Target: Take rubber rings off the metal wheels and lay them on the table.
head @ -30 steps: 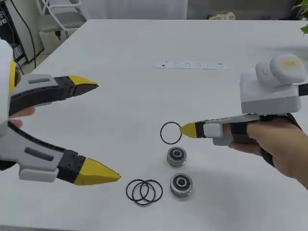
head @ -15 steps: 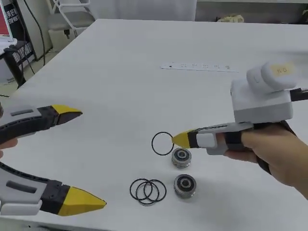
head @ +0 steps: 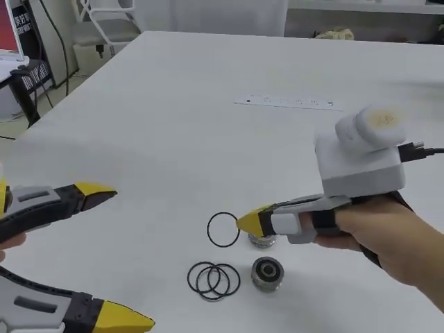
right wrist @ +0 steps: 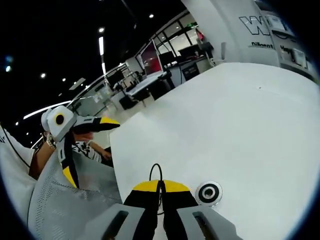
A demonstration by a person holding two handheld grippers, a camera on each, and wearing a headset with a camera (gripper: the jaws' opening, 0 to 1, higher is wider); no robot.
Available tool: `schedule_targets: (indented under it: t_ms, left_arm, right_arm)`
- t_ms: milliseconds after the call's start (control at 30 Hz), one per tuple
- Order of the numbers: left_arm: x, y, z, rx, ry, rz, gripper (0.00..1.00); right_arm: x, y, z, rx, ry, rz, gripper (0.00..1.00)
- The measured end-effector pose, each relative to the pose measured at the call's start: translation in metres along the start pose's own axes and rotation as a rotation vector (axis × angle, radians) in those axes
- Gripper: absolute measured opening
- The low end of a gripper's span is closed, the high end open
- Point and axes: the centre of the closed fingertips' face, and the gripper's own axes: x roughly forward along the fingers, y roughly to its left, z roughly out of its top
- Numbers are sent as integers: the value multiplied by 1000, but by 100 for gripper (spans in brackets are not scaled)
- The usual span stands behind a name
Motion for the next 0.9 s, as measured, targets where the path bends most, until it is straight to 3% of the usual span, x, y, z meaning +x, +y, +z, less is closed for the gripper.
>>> schedule_targets:
  t_ms: [467,900]
  left_arm:
    - [3,-6,-7,-17,15,-9,98]
    - [4,-7,-11,-35,23,-12,96]
  right_arm:
    - [24,12,-32,-31,128,46,0]
    - [28,4,-42,-60,183,-1,0]
